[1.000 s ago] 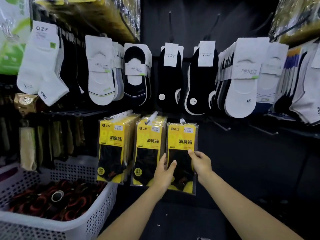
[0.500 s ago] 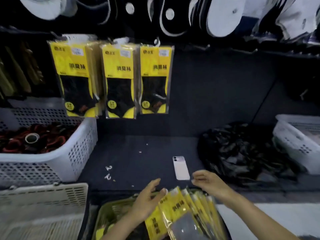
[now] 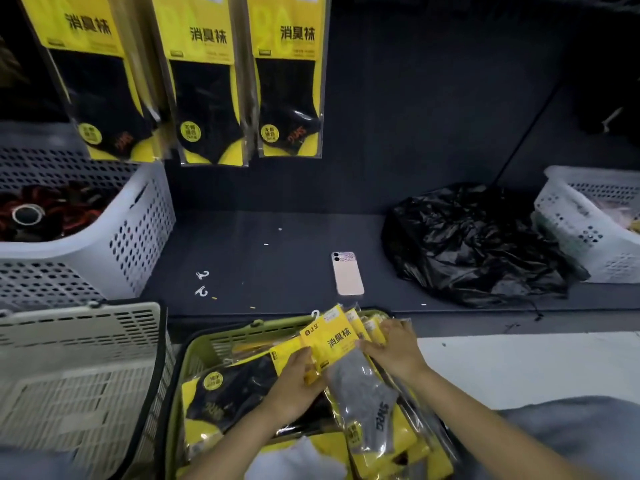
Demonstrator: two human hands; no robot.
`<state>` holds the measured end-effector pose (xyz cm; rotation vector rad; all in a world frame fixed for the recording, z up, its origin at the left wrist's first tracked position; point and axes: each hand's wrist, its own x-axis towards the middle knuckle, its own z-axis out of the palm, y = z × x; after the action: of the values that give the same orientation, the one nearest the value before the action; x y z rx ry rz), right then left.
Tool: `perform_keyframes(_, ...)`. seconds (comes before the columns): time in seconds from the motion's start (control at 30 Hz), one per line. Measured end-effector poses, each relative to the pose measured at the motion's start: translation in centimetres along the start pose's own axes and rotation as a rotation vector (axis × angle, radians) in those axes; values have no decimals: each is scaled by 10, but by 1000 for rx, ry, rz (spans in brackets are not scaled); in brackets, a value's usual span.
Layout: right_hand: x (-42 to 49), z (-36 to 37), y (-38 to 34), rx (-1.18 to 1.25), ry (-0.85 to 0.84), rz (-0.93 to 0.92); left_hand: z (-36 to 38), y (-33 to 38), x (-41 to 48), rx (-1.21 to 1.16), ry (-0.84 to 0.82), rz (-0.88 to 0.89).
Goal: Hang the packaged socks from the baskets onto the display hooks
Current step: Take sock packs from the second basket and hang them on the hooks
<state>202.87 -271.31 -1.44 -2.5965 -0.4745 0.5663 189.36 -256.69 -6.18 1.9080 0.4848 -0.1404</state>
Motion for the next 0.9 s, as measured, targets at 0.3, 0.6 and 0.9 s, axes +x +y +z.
perform_keyframes(0.3, -6, 2, -13, 330, -279, 48, 6, 1, -7, -5, -25, -63)
perform_keyframes(0.6, -3, -54, -38, 866, -110, -102, -14, 60, 3, -667, 141, -46)
perform_keyframes(0.9, -10, -77, -63, 1053, 22, -247, -78, 107, -6, -615, 272, 132)
